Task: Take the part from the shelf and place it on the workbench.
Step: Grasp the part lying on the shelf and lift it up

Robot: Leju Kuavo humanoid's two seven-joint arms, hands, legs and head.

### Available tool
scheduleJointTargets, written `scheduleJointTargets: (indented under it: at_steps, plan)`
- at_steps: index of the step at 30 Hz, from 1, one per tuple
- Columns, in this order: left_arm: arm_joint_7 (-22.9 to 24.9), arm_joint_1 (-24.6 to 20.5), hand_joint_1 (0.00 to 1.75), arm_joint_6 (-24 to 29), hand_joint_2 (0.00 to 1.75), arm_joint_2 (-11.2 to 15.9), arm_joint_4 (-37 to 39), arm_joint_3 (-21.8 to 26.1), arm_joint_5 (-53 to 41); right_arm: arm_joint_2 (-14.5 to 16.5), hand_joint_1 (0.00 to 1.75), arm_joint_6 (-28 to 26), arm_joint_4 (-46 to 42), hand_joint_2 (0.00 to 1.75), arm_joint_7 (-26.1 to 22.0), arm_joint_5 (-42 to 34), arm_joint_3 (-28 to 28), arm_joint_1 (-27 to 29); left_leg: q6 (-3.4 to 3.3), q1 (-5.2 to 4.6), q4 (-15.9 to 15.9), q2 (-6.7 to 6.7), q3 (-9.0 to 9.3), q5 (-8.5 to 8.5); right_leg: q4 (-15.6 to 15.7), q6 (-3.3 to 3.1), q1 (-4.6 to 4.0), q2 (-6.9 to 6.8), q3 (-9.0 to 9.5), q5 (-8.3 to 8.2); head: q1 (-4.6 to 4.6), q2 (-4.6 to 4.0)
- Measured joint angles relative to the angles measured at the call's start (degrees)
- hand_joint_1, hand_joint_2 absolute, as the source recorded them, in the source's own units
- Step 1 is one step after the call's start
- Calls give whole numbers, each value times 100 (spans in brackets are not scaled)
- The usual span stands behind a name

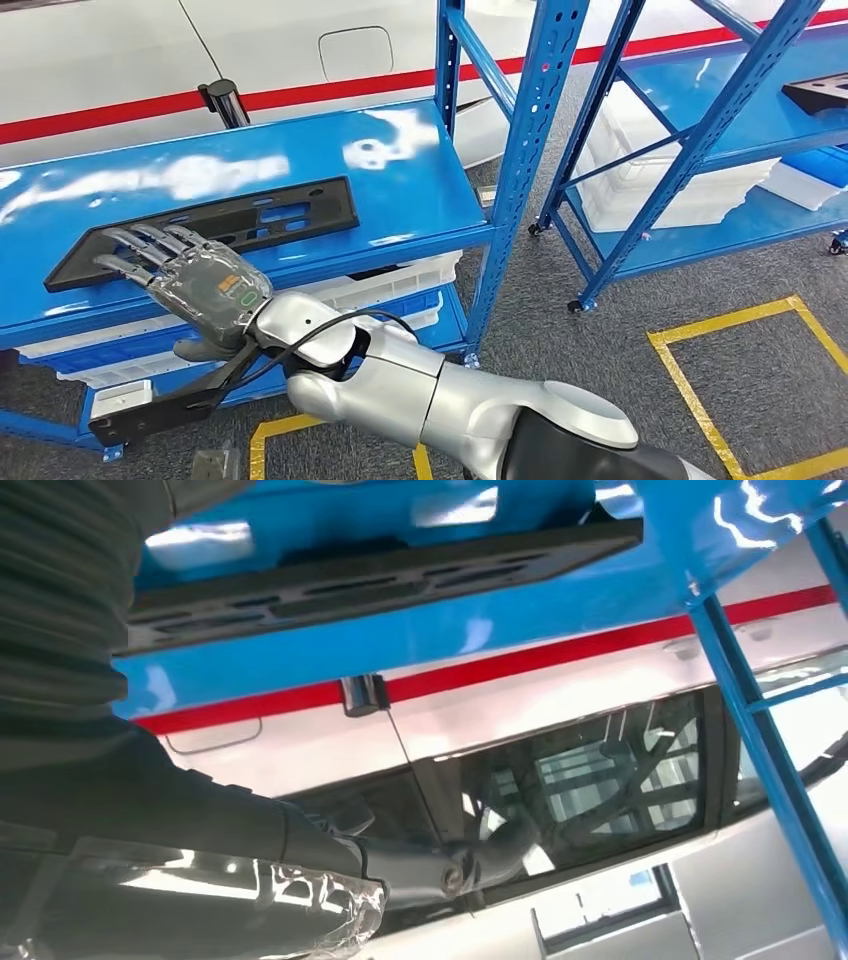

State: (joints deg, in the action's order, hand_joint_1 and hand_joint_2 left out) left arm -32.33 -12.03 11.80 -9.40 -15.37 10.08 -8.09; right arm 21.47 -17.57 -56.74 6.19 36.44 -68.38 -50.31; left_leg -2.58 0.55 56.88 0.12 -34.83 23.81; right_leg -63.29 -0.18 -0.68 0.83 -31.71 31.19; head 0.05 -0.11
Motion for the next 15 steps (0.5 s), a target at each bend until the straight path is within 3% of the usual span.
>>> scheduleJointTargets:
  at_steps: [3,4,5,7,8,9,11,12,15]
  plan:
    - [-7,-14,0,-77,0,-13,1,1,-13,-36,0,0,6,0,5,-4,1,8,13,27,-12,-2,77,66,-950,57,91,-8,-723,271,5,0]
    - [-8,-12,0,-94,0,-17,1,1,-19,-52,0,1,10,0,4,-8,2,19,36,48,-12,-7,107,99,-1047,112,127,-11,-889,279,5,0]
    - [-9,-11,0,-100,0,-21,2,2,-22,-63,0,2,13,0,1,-15,3,29,73,77,-10,-12,145,136,-935,196,167,-18,-949,168,5,0]
    - [-22,-13,0,-104,0,-28,2,4,-30,-72,0,5,17,0,-13,-23,5,38,175,140,7,-23,231,223,-227,408,251,-56,-801,-332,10,0]
    - [-34,-15,0,-109,0,-31,2,10,-31,-77,0,8,19,0,-16,-26,6,39,235,160,34,-29,262,271,117,442,266,-91,-710,-516,14,0]
    - [-50,-18,0,-114,0,-34,2,20,-31,-82,0,10,20,0,-20,-27,7,39,294,163,56,-29,271,316,336,410,264,-124,-629,-626,17,0]
    - [-76,-18,0,-132,0,-38,2,48,-28,-92,0,13,26,0,-19,-32,13,48,387,161,94,-17,281,378,413,245,247,-148,-595,-676,12,0]
    - [-86,-18,0,-141,0,-37,2,63,-27,-91,0,14,30,0,-19,-35,16,51,382,163,91,-6,289,400,401,196,254,-137,-575,-715,9,0]
    - [-105,-34,0,-164,0,-30,1,93,-26,-83,0,15,34,0,-20,-42,20,49,220,178,69,14,335,411,405,173,257,-94,-564,-751,3,0]
